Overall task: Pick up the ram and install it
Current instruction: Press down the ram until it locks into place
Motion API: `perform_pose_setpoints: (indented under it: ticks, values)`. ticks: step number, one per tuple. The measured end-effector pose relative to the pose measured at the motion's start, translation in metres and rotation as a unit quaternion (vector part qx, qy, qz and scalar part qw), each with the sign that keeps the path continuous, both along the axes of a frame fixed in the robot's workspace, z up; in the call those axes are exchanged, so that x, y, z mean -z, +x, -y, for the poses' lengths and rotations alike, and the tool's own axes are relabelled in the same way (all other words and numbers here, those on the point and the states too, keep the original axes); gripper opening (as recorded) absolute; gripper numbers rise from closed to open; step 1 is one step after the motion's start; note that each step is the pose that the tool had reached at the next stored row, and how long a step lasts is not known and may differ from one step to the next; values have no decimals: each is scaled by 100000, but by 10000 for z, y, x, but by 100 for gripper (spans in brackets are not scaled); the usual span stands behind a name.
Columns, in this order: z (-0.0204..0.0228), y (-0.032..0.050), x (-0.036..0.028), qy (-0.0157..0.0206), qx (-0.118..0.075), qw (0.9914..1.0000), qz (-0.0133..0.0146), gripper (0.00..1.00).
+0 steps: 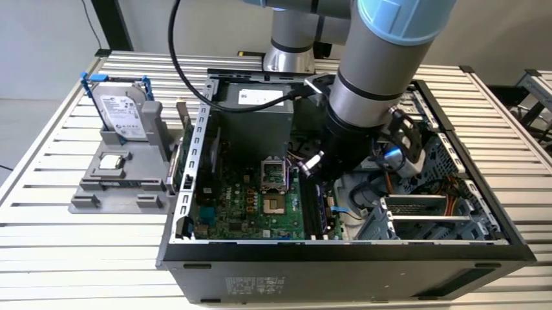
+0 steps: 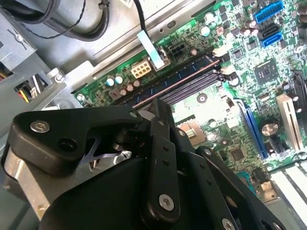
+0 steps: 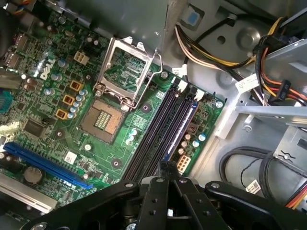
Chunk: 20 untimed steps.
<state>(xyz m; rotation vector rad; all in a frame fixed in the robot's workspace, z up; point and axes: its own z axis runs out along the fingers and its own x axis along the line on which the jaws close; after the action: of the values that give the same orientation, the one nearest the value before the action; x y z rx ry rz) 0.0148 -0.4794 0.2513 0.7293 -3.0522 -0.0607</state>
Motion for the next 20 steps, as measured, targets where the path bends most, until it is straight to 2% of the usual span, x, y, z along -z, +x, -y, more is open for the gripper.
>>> perform_pose_setpoints:
  ticks: [6,10,15,20]
  values:
    - [-1,4,0,41,-2830,99960,1,0]
    - [-1,4,0,94,-5425,99853,9,0]
    - [-1,4,0,176,-8864,99606,62,0]
    - [-1,5,0,252,-12148,99259,204,0]
